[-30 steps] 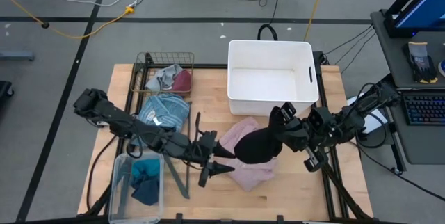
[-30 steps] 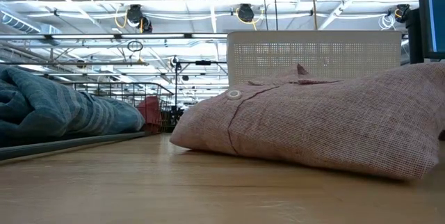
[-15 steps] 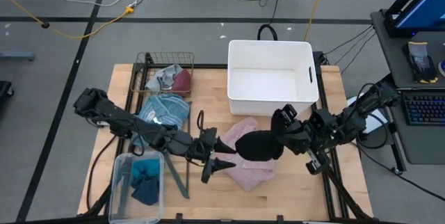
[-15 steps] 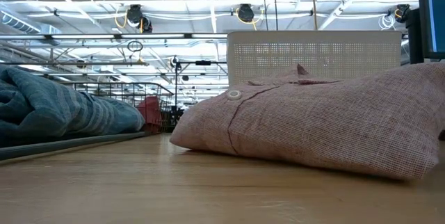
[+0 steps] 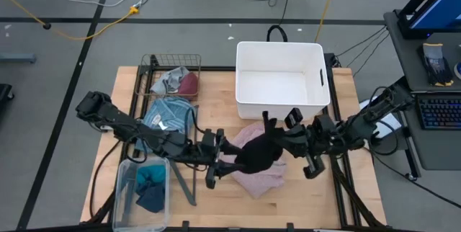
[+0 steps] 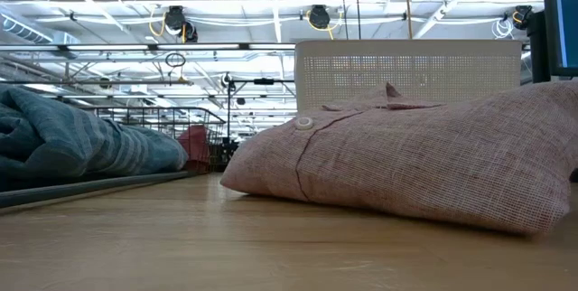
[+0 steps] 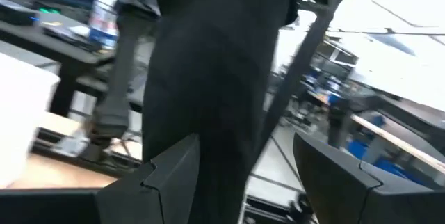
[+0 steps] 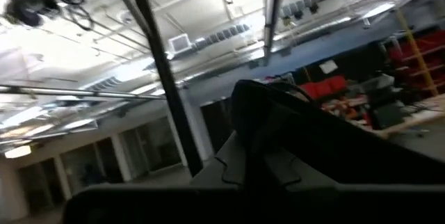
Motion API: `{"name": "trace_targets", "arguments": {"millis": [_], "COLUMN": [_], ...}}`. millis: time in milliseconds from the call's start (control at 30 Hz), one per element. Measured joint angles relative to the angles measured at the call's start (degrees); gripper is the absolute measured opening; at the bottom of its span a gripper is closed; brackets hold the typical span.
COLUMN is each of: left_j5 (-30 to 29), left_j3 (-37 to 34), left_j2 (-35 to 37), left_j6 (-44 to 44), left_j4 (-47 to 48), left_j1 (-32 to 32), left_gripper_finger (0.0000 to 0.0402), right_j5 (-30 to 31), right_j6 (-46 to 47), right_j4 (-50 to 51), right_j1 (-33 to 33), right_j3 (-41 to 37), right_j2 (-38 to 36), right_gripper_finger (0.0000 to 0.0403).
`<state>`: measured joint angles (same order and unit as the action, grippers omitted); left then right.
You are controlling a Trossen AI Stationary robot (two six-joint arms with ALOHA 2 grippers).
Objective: Pick & Place Cloths
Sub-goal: Put the black shorts into the black wire basket
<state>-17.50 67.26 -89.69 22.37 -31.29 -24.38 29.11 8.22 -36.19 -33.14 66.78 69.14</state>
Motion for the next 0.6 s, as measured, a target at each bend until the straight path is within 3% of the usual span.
{"name": "trace_targets", "arguments": {"millis": [133, 367, 467, 600], "left_j5": [-1.23, -4.18, -4.65, -5.14], "left_j3": [0.00, 0.00, 0.00, 0.00], "left_j2": [0.00, 0.00, 0.00, 0.00], "left_j6": [0.17, -0.51, -0.64, -1.05], "left_j4": [-0.11, -0.06, -0.10, -0.13], "left_j1": [0.49, 0.68, 0.68, 0.67], "left_gripper_finger": [0.0237, 0.0237, 0.0237, 0.0237], "right_j5": [3.66, 22.12, 28.71, 30.63], "right_j6": [-0.60, -10.95, -19.72, -27.20], "right_j4": [-0.97, -5.78, -12.07, -24.11], "right_j1": [0.54, 0.94, 0.94, 1.36], "right_j3": [0.00, 0.00, 0.00, 0.00], "right_j2": [1.92, 7.12, 8.82, 11.30], "right_gripper_finger": [0.0000, 0.0000, 0.0000, 0.0000]}}
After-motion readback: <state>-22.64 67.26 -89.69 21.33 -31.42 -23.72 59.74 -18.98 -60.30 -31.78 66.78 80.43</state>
